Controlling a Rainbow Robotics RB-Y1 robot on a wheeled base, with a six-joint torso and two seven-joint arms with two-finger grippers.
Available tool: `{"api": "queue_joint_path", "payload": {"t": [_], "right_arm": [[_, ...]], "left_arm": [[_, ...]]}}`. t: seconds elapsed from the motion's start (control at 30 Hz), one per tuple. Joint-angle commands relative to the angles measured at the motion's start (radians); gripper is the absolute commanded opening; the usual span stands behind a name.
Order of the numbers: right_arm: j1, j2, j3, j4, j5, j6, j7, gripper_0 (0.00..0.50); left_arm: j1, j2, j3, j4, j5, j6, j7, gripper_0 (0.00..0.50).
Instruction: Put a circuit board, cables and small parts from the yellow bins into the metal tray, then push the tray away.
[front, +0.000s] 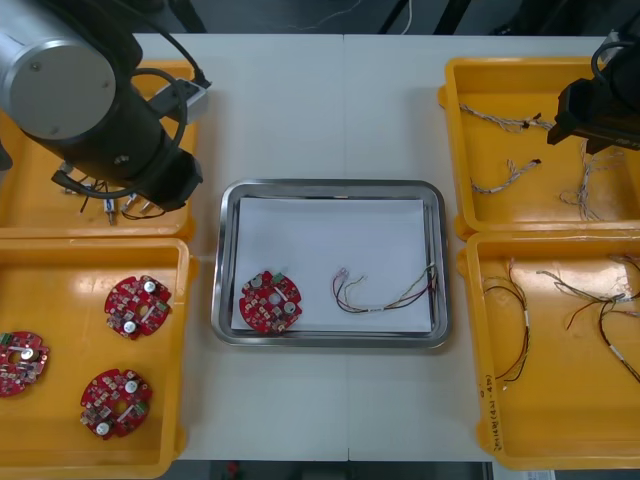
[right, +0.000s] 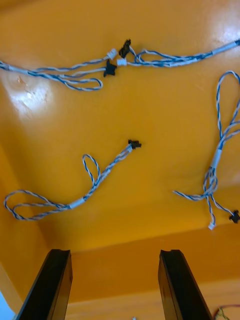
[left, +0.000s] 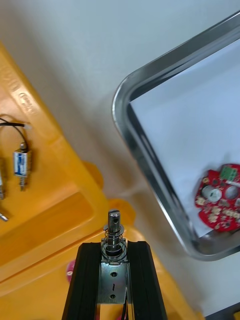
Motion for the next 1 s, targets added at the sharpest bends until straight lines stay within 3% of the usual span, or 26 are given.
{"api": "queue_joint_path", "payload": {"t": [0.03, 0.4, 0.7, 1.0], "right_arm": [[-0.052, 0.026, 0.013, 0.049, 0.019, -0.082, -0.024, 0.500], [-0.052, 0.043, 0.092, 0.169, 0.050, -0.251, -0.034, 0.500], [-0.052, 0.059, 0.092, 0.239, 0.082, -0.360, -0.046, 0.500], [-0.054, 0.066, 0.092, 0.273, 0.128, -0.423, -0.164, 0.500]], "left_arm": [[-0.069, -0.041, -0.072, -0.026, -0.017, 0.003, 0.177, 0.000], [-0.124, -0.105, -0.198, 0.058, -0.058, -0.106, 0.226, 0.000], [-0.132, -0.114, -0.293, 0.140, -0.092, -0.243, 0.252, 0.000], [-0.130, -0.114, -0.365, 0.229, -0.107, -0.353, 0.268, 0.000]]}}
